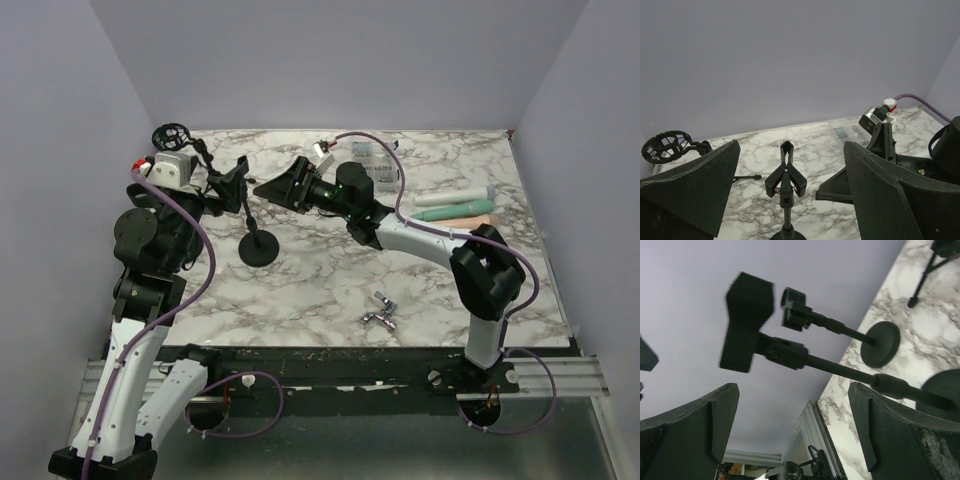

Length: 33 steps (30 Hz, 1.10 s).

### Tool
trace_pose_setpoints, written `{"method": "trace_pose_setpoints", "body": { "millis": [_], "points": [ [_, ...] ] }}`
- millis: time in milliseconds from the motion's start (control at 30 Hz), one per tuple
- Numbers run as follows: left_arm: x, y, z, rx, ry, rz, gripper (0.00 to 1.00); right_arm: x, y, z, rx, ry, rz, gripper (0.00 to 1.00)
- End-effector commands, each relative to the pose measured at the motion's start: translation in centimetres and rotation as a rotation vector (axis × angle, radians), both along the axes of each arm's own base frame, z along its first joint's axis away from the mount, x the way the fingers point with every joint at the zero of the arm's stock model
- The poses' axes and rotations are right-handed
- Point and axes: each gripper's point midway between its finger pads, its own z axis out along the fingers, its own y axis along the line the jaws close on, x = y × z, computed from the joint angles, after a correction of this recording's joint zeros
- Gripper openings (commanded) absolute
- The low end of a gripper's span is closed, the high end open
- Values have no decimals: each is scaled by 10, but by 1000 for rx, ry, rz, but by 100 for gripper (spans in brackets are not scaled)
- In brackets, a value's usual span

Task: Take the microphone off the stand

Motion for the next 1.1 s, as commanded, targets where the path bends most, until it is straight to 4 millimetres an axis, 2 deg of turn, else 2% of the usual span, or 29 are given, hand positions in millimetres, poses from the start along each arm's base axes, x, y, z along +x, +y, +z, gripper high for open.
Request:
{"method": "trace_pose_setpoints", "body": {
  "millis": [0, 167, 433, 767, 1067],
  "points": [
    [0, 6, 5, 4, -23, 34, 88, -2, 13, 40, 98, -104, -2, 100],
    [0, 6, 5, 2, -23, 35, 88, 1, 19, 44, 75, -146, -35, 100],
    [0, 7, 5, -2, -18, 40, 88, 15, 34, 49, -13, -180, -66, 99],
    [0, 8, 5, -4, -17, 43, 88, 25, 48, 34, -126, -212, -101, 88],
    [1, 8, 4, -8, -14, 43, 88, 27, 51, 6, -225, -198, -116, 80]
  ]
}}
